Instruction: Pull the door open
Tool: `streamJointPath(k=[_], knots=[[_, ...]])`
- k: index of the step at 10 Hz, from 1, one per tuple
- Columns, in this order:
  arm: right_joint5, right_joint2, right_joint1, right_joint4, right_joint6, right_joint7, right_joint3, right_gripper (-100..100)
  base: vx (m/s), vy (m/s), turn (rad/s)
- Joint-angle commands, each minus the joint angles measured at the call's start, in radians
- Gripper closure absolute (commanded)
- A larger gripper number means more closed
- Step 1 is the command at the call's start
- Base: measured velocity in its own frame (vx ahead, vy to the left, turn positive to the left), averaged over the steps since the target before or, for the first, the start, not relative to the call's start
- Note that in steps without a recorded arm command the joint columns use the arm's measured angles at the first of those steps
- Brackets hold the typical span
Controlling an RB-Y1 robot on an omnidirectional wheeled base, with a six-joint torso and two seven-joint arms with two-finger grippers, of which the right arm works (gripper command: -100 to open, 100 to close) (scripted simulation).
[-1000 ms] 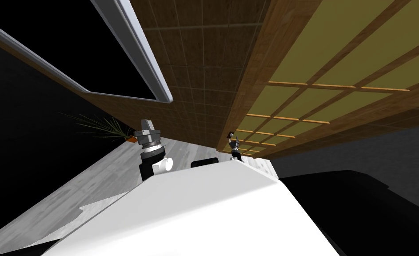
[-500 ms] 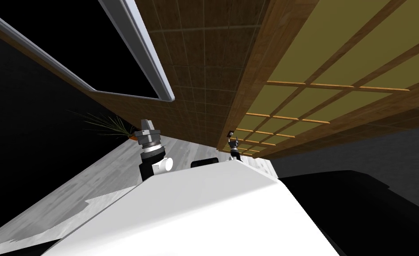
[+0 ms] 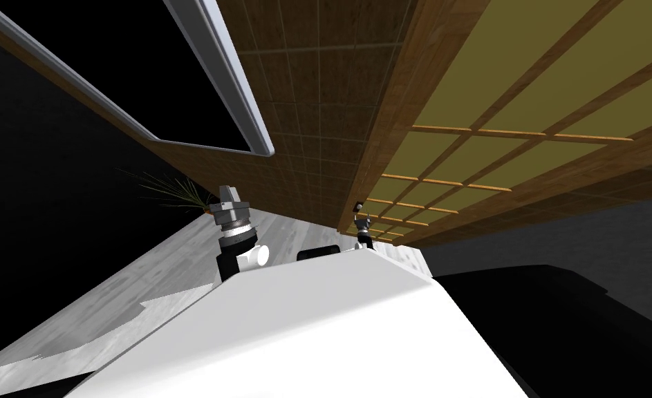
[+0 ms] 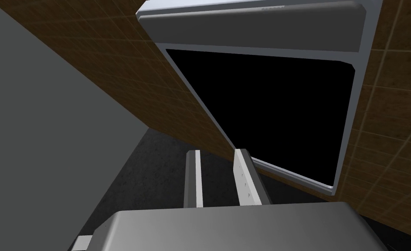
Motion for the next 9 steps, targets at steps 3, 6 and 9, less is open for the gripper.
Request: streamJointPath(k=[3,6,9], knots=[[-0.049,0.008,-0.004,-0.008,0.006,-0.103,0.020,-100,-0.055,-0.012,0.036],[-0.085,0.014,-0.008,-0.014,0.011,-0.175,0.034,-100,-0.050,-0.007,0.036],[-0.116,0.019,-0.010,-0.020,0.015,-0.254,0.046,-100,-0.044,-0.016,0.026]])
